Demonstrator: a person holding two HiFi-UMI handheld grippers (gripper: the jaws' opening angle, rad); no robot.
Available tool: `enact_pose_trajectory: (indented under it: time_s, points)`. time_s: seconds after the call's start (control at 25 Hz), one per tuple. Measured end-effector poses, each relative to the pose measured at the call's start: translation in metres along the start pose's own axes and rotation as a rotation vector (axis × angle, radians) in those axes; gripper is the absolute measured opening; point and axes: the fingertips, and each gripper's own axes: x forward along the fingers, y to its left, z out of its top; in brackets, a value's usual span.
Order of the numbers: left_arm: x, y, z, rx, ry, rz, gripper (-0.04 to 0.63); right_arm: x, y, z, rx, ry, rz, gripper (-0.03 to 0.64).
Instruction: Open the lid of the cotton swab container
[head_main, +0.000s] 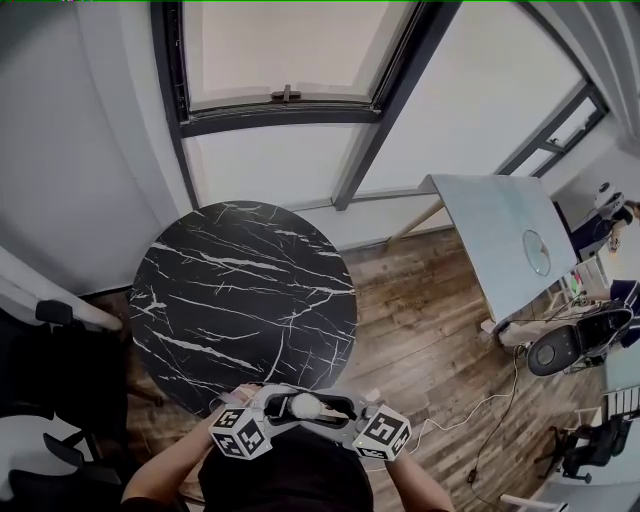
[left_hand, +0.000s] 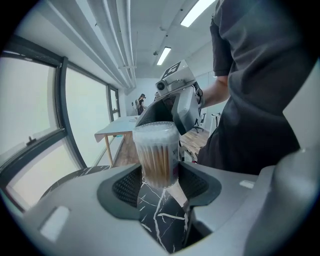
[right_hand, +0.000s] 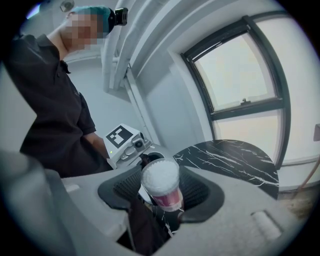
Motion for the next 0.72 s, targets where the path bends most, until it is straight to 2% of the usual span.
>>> enact_pose_trajectory:
  time_s: [0.44,0.56,0.64,0.68,0.72]
  points:
    - [0.002,-0.007,-0.004,-0.021,-0.029,-0.005,0.233,0.001,0.001,-0.007,0.077,0.049,0.036,0.232]
    - [0.002,-0.007,-0.007,0.018,-0.018,0.013,0.232,0.002,0.002,-0.01,0.091,0.067,0.039,0.23]
    - [0.002,-0.007,-0.009,0.071,-0.003,0.041,0.233,0.001,-0.001,-0.007,0.151,0.034,0.031,0.229]
    - [0.003,-0.008,-0.01,0.092,0.004,0.052,0.225,-0.002,-0.005,-0.003,0.188,0.002,0.013,0.127]
    - [0.003,-0.008,-0.01,0.087,0.004,0.049,0.225,-0.003,-0.008,0.001,0.198,-0.019,-0.009,0.081]
